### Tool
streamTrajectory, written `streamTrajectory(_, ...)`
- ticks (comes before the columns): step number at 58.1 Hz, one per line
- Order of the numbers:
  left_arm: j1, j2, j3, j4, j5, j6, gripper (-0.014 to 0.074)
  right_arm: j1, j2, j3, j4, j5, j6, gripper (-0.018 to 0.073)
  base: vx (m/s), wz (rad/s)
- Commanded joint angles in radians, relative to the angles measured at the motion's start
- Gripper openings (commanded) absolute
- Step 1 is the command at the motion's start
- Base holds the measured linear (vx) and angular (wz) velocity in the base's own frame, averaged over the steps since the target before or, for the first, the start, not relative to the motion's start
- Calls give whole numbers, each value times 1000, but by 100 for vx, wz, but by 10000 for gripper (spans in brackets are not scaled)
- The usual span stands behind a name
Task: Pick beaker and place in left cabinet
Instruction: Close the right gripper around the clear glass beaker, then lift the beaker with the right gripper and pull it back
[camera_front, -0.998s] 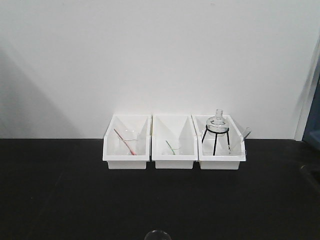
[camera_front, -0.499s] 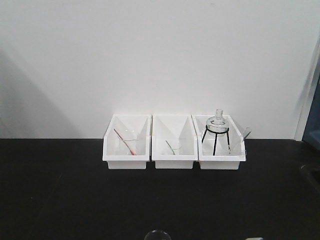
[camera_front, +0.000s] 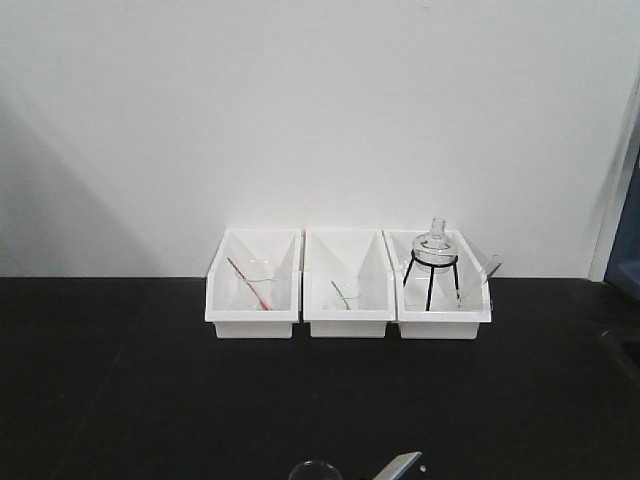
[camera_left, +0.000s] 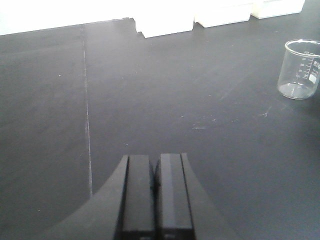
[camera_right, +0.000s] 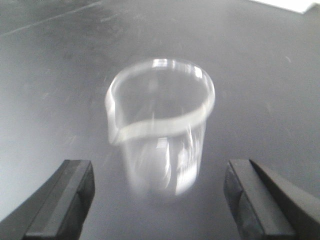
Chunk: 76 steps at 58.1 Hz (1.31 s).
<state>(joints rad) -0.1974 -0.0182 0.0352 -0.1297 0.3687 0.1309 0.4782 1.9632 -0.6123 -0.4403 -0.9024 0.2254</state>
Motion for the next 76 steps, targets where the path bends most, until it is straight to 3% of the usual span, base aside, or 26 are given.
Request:
streamTrajectory(1,-6,-10,-19,-11,-83,-1,-6,0,-2,-69,2,-87,-7,596,0,0)
streamTrajectory(14,-6,-10,-19,-11,-83,-1,-6,0,77,-169,-55,-86,25,596,0,-1)
streamTrajectory(35,-6,-10,-19,-11,-83,-1,-6,0,137,-252,-56,-95,25,592,0,-1)
streamTrajectory(43,-6,-10,-19,-11,-83,-1,-6,0,169,-263,-58,-173,25,576,0,0)
streamTrajectory(51,-6,-10,-19,-11,-83,-1,-6,0,181,-263,-58,-170,63,505,0,0)
streamTrajectory(64,-6,-10,-19,-11,-83,-1,-6,0,128,-263,-79,-137,126,311,0,0)
streamTrajectory(76,-6,-10,-19,-11,-83,-1,-6,0,-22,-263,-123,-1,129,274,0,0)
